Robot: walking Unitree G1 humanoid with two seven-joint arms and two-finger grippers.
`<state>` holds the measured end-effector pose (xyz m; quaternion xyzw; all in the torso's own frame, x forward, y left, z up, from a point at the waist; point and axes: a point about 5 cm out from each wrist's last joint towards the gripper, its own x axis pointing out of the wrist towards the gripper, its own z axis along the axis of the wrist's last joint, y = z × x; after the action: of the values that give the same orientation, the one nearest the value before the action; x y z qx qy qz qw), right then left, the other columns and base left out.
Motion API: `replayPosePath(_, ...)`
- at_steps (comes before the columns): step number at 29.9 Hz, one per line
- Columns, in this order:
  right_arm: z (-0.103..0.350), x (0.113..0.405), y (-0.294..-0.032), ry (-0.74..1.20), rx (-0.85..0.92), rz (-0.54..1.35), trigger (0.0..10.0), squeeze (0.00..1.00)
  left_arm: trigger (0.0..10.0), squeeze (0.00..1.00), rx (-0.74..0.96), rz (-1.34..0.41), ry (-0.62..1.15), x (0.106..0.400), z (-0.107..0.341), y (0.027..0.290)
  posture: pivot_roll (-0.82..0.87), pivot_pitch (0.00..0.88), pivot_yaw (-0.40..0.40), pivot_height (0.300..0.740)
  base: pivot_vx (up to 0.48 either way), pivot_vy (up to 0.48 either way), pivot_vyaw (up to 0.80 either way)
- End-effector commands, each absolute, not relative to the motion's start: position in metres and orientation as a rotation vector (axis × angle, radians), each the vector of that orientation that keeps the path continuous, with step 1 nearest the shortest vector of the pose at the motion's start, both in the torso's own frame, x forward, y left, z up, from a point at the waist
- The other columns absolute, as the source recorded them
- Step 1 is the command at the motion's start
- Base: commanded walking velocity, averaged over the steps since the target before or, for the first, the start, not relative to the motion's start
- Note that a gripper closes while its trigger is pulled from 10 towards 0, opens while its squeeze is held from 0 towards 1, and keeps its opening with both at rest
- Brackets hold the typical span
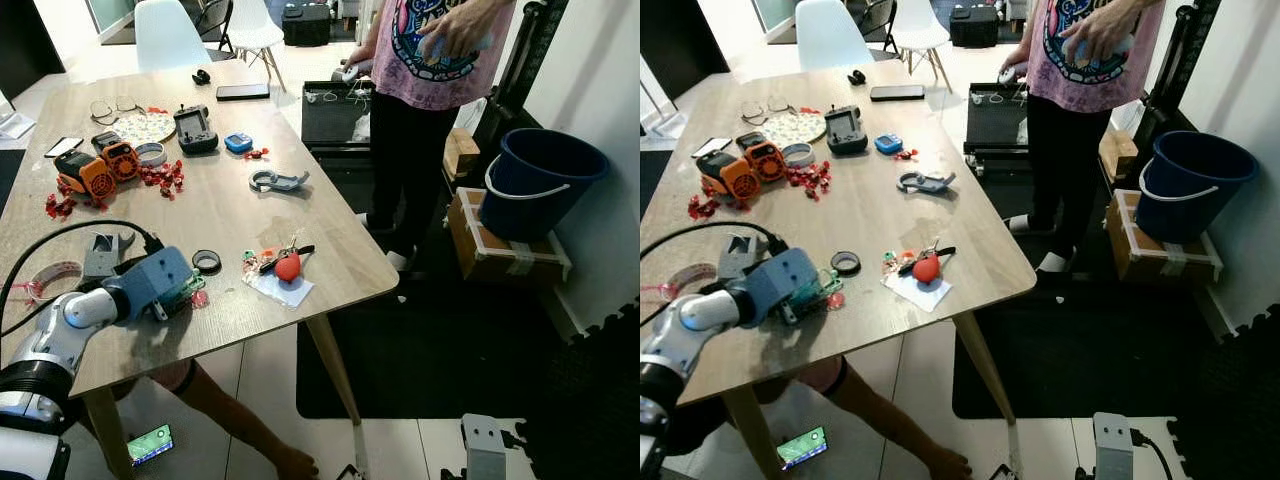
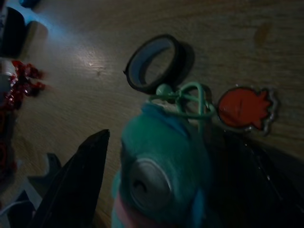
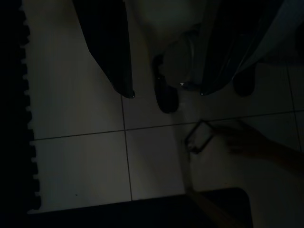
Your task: Hang keys on a hook
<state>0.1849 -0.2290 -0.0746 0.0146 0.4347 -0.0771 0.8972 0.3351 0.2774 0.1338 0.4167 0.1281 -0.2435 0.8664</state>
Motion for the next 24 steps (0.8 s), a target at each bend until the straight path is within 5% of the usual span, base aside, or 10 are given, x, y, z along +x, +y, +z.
replayPosePath(1, -0.078, 0.180, -0.227, 0.918, 0.044, -0.162, 10.0, 0.00, 10.0, 0.00, 0.916, -0.500, 0.363, 0.325, 0.125, 0.295, 0.02, 0.110, 0.026, 0.740, 0.000, 0.000, 0.00)
replayPosePath(12, -0.078, 0.180, -0.227, 0.918, 0.047, -0.163, 10.0, 0.00, 10.0, 0.00, 0.909, -0.477, 0.460, 0.322, 0.116, 0.303, 0.02, 0.108, 0.026, 0.740, 0.000, 0.000, 0.00)
replayPosePath(13, -0.078, 0.179, -0.227, 0.919, 0.048, -0.164, 10.0, 0.00, 3.5, 0.00, 0.912, -0.482, 0.468, 0.322, 0.115, 0.304, 0.02, 0.108, 0.027, 0.740, 0.000, 0.000, 0.00)
replayPosePath(14, -0.078, 0.179, -0.227, 0.919, 0.048, -0.164, 10.0, 0.00, 3.5, 0.00, 0.912, -0.482, 0.468, 0.322, 0.115, 0.304, 0.02, 0.108, 0.027, 0.740, 0.000, 0.000, 0.00)
replayPosePath(15, -0.078, 0.178, -0.227, 0.922, 0.050, -0.164, 10.0, 0.00, 0.0, 0.00, 0.933, -0.493, 0.496, 0.320, 0.112, 0.305, 0.02, 0.107, 0.028, 0.740, 0.000, 0.000, 0.00)
replayPosePath(24, -0.079, 0.177, -0.227, 0.924, 0.053, -0.168, 10.0, 0.00, 0.0, 0.00, 0.964, -0.478, 0.536, 0.317, 0.106, 0.308, 0.02, 0.110, 0.029, 0.740, 0.000, 0.000, 0.00)
